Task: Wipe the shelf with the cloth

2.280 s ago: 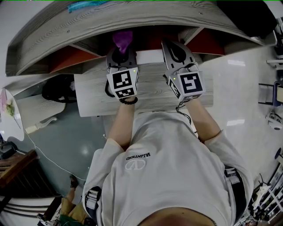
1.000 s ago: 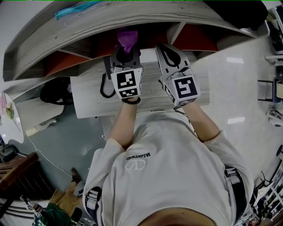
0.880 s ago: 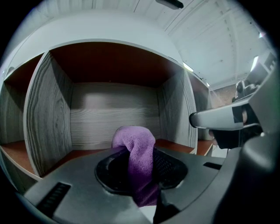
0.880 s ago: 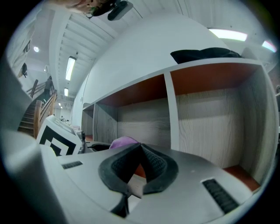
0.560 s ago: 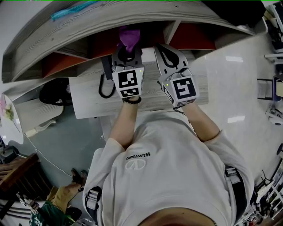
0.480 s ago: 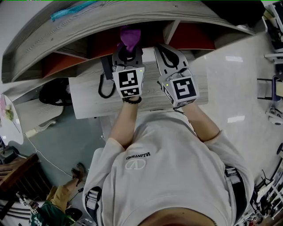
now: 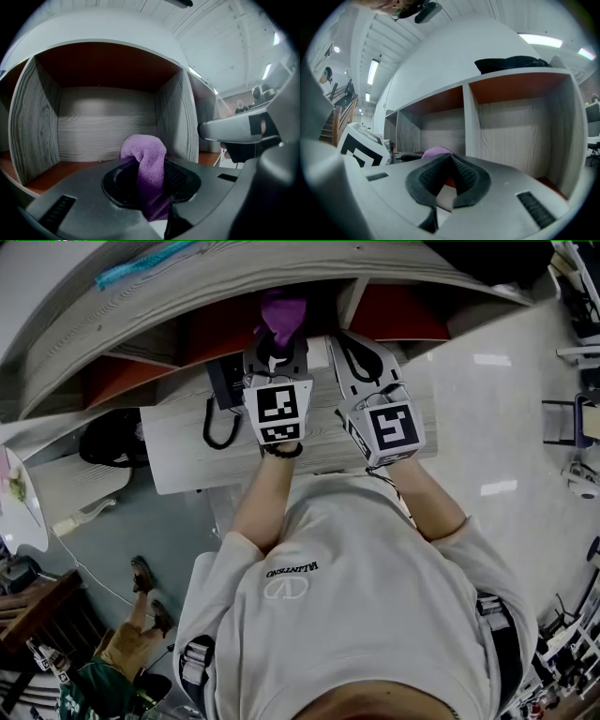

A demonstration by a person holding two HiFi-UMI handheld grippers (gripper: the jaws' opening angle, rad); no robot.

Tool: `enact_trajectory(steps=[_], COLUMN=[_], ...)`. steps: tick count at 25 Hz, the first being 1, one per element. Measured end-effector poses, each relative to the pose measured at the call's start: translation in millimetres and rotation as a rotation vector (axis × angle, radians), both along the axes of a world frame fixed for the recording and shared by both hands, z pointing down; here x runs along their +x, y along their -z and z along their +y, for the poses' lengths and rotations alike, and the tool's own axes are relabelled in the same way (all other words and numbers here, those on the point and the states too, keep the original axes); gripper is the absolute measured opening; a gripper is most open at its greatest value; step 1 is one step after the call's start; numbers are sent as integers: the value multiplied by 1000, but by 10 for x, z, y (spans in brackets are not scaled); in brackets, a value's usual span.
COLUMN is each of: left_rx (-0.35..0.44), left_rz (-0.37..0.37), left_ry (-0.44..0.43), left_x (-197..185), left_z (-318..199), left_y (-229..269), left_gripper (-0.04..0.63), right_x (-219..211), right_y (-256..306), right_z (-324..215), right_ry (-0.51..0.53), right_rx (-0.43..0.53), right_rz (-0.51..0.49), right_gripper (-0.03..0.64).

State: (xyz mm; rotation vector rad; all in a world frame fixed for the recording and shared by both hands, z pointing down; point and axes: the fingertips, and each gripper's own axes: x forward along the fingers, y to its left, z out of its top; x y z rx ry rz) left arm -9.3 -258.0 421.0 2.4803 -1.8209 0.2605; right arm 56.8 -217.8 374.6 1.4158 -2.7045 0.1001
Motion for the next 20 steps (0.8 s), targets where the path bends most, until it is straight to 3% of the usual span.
enact_trajectory(steps=[20], left_rx=[-10], left_rz=[4], left_ry=[-26], left_x=[435], left_z=[-27], left_y=[-19], left_gripper=[91], right_x=[386], right_y=[-39], right_z=[18], right_ry=[-26], right_rx=[-3], right_rz=[-8], right_gripper=[-2])
